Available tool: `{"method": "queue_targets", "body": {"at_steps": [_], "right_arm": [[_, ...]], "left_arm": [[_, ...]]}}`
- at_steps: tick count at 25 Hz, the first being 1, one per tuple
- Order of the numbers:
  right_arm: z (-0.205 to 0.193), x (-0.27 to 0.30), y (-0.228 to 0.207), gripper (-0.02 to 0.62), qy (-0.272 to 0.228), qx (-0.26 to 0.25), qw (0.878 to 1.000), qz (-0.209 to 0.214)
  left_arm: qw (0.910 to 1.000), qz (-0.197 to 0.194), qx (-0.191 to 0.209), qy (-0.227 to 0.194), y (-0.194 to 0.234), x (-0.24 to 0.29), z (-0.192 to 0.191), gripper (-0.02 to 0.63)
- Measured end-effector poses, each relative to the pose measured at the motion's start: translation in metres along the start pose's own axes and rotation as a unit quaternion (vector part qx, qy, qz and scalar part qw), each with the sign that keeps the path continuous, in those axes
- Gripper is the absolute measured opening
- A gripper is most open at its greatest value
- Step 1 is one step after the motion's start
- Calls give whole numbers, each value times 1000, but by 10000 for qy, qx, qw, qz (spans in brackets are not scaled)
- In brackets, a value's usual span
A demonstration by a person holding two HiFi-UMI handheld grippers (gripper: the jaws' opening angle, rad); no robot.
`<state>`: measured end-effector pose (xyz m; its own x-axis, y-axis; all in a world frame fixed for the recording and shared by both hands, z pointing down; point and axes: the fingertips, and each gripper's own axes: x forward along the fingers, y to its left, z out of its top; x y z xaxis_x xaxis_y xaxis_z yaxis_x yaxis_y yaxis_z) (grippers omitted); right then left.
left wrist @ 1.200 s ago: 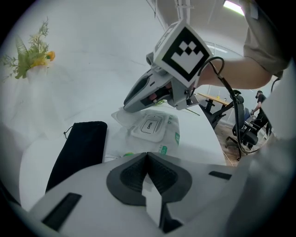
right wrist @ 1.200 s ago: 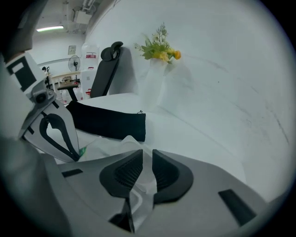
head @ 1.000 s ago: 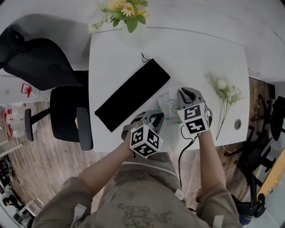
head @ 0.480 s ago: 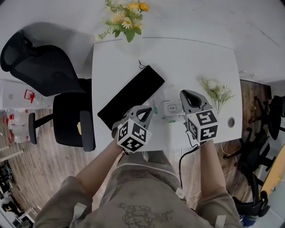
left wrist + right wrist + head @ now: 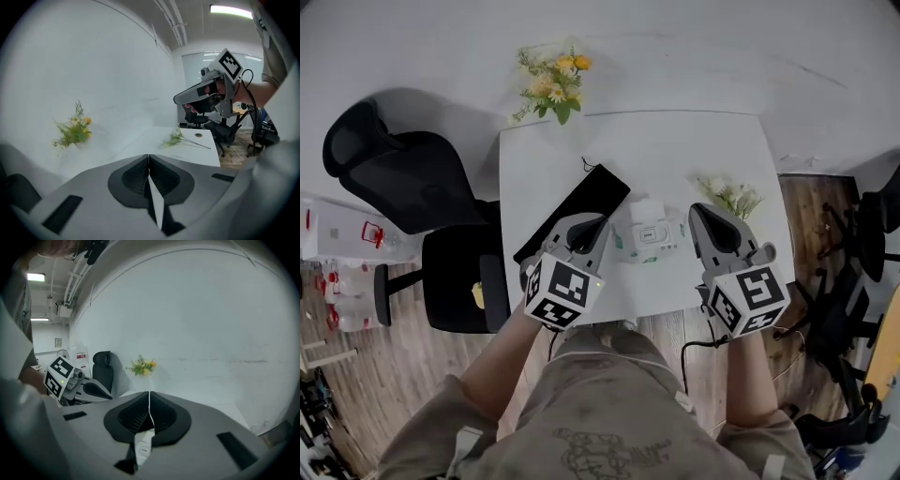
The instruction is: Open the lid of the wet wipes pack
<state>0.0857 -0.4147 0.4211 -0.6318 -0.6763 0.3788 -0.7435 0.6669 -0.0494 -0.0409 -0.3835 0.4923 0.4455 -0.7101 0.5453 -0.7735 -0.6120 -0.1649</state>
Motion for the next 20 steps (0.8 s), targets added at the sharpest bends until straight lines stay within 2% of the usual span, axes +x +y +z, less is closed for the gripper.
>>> {"method": "queue_targets", "body": {"at_steps": [4, 9, 15, 20], "right_arm": [[28, -31, 13, 35, -408, -83, 9991, -26], [47, -64, 31, 35, -658, -89, 9978, -73], [47, -91, 44, 35, -810, -26, 9966, -172], [34, -107, 53, 35, -748, 42, 9970, -208]], "left_arm": [[9994, 44, 142, -320, -3, -22, 30, 18], [9980, 19, 258, -581, -13, -50, 55, 18], [9961, -14, 324, -822, -31, -78, 70, 18], [9956, -66, 300, -882, -44, -94, 71, 18]]}}
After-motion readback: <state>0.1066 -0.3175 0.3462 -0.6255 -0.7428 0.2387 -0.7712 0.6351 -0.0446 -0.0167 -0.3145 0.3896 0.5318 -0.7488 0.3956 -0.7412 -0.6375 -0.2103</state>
